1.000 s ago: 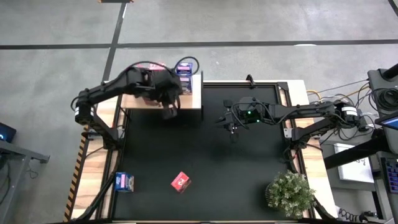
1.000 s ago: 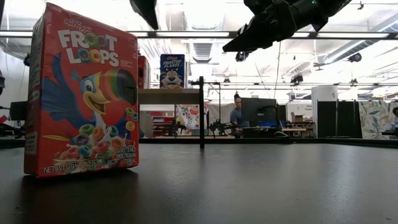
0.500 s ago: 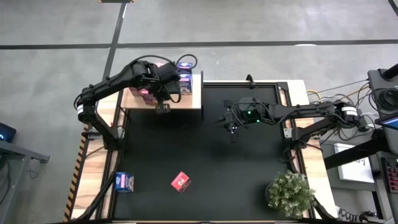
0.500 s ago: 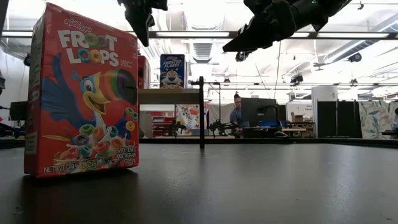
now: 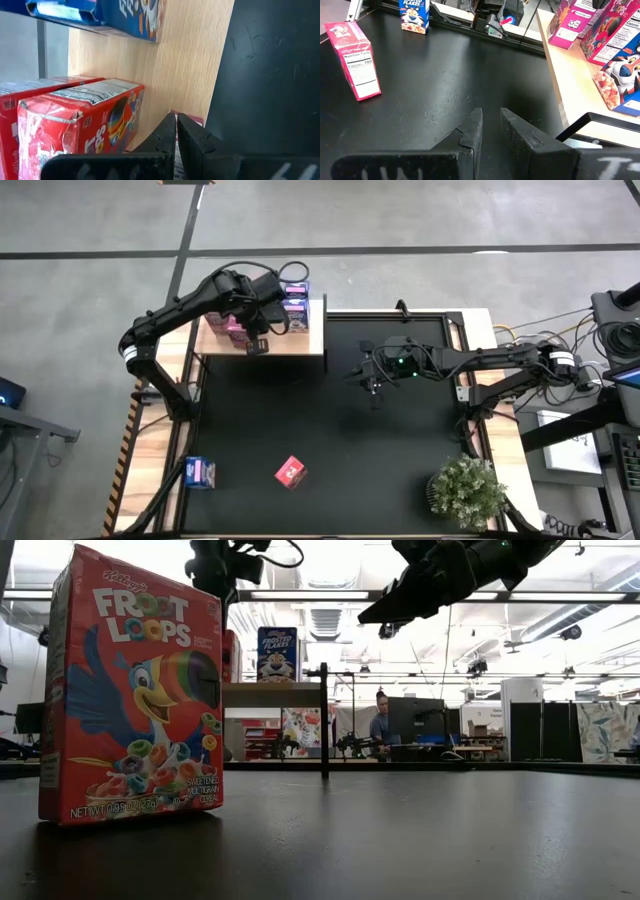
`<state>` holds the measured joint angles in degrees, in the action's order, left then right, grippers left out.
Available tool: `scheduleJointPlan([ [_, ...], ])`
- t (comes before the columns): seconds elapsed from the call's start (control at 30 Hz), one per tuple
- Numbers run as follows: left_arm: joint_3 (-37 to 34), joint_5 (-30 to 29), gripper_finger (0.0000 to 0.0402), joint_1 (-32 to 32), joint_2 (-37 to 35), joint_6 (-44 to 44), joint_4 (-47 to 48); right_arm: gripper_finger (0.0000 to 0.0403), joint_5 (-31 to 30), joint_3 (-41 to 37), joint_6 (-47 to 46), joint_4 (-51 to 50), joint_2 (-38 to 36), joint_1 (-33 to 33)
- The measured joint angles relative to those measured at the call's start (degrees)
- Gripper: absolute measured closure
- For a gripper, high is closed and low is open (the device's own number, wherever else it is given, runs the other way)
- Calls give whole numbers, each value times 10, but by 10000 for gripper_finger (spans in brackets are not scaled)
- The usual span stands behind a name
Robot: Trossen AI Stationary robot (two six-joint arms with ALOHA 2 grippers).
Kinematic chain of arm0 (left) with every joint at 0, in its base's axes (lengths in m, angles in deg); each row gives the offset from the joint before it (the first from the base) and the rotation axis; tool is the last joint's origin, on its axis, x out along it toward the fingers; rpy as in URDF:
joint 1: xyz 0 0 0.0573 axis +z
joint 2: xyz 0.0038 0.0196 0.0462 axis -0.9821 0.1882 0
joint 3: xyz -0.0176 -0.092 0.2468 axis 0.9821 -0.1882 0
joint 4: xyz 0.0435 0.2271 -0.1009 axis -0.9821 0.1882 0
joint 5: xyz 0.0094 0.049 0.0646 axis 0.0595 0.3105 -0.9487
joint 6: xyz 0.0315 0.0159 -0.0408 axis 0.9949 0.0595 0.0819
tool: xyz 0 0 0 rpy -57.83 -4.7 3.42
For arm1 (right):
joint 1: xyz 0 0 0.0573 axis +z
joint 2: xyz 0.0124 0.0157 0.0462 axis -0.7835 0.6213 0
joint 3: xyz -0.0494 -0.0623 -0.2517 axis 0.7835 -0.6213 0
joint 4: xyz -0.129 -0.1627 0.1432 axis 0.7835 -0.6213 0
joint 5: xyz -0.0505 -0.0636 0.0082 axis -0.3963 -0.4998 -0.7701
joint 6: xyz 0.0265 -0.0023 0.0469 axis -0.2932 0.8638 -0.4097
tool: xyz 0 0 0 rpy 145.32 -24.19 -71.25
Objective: Stack cereal on shelf
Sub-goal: Align the purple cereal box with the other purple cereal box on the shelf
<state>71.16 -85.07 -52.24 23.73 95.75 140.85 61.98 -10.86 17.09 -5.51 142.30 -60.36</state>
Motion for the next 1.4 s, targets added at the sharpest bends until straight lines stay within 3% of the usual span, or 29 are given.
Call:
scheduleJointPlan([
  [1.4,-10,-15,402,33,-20,-33,44,344,0,0,-9,0,0,0],
])
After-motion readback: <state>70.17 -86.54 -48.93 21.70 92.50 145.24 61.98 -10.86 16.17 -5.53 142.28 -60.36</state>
